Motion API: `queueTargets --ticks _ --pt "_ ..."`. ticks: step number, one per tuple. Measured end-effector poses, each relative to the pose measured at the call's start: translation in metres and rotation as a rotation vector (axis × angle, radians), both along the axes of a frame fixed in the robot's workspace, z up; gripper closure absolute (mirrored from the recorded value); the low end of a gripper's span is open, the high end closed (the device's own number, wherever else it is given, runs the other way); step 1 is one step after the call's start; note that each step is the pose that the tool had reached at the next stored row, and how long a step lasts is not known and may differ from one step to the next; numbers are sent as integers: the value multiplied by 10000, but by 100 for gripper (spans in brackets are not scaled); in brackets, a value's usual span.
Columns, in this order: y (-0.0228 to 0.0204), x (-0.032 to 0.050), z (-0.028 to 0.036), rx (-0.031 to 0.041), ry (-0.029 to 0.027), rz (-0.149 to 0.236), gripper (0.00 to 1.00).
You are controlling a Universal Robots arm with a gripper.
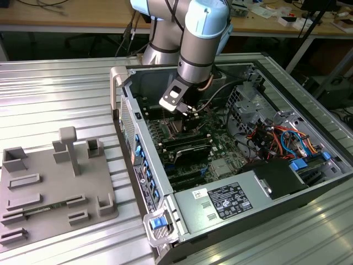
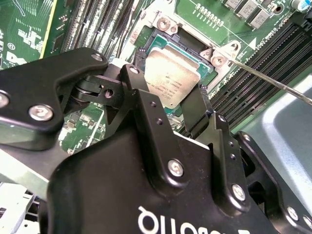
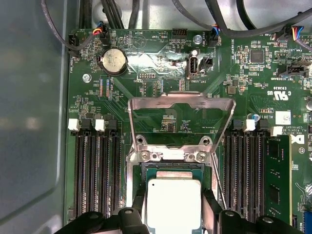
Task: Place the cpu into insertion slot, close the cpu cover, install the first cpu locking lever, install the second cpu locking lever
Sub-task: 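Place the cpu into insertion slot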
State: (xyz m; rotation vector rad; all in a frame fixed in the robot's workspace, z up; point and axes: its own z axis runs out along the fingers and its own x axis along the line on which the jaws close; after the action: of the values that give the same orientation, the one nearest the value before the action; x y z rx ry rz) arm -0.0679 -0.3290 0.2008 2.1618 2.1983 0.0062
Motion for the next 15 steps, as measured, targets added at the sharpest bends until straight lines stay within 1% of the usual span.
queueTargets --ticks 14,15 --pt "0 24 -23 2 -5 1 46" --pt "1 24 -25 7 -6 1 45"
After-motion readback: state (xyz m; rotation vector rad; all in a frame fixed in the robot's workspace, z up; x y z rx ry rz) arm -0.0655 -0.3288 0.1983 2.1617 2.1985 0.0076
